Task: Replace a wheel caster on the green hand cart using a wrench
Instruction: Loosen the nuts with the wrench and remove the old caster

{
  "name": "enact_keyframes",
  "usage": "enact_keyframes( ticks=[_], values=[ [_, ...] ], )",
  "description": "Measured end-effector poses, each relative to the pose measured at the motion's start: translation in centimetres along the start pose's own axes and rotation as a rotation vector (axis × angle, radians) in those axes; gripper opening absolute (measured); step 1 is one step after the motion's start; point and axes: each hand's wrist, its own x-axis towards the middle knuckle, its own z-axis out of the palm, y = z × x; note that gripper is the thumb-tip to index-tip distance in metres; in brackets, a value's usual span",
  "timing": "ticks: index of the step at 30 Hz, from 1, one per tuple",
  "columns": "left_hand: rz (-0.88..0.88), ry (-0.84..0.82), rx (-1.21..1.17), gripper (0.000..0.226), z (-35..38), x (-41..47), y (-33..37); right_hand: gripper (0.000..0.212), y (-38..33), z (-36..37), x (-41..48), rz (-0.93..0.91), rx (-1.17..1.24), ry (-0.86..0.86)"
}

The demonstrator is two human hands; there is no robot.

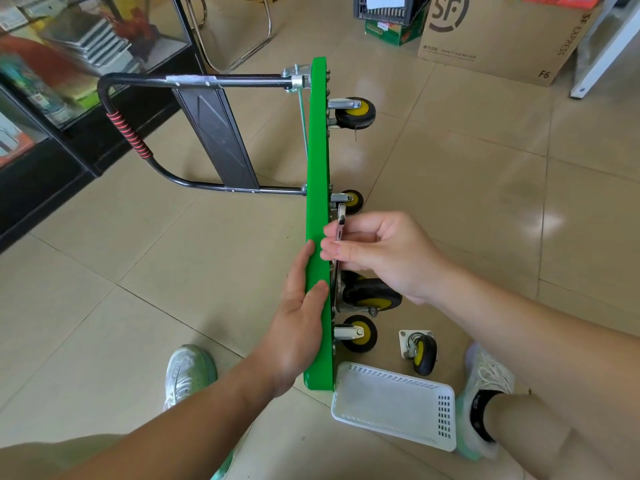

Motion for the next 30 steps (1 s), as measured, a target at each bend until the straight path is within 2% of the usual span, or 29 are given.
enact_keyframes(
  ticks=[6,10,14,19,24,30],
  values=[
    [0.009,-0.022,-0.017,0.044,0.0,-0.2,0.1,0.029,1.4,0.7,-4.6,-0.129,-0.097,-0.094],
    [0.022,-0.061,-0.010,0.053,-0.3,-0.2,0.1,0.029,3.6,1.4,-7.5,-0.325,-0.415,-0.121],
    [0.018,-0.039,-0.035,0.054,-0.2,-0.3,0.0,0.029,3.8,1.5,-8.4,-0.400,-0.327,-0.026],
    [0.003,-0.003,-0.009,0.049,0.0,-0.2,0.0,0.026,0.9,0.3,-7.7,-0.331,-0.057,0.074],
    [-0.002,-0.001,-0.026,0.052,0.0,-0.1,-0.1,0.028,-0.2,-0.8,-4.2,-0.223,-0.013,0.150],
    [0.005,-0.009,-0.010,0.051,-0.1,0.0,-0.1,0.024,-0.2,-0.8,-1.2,-0.089,0.001,0.109]
  ],
)
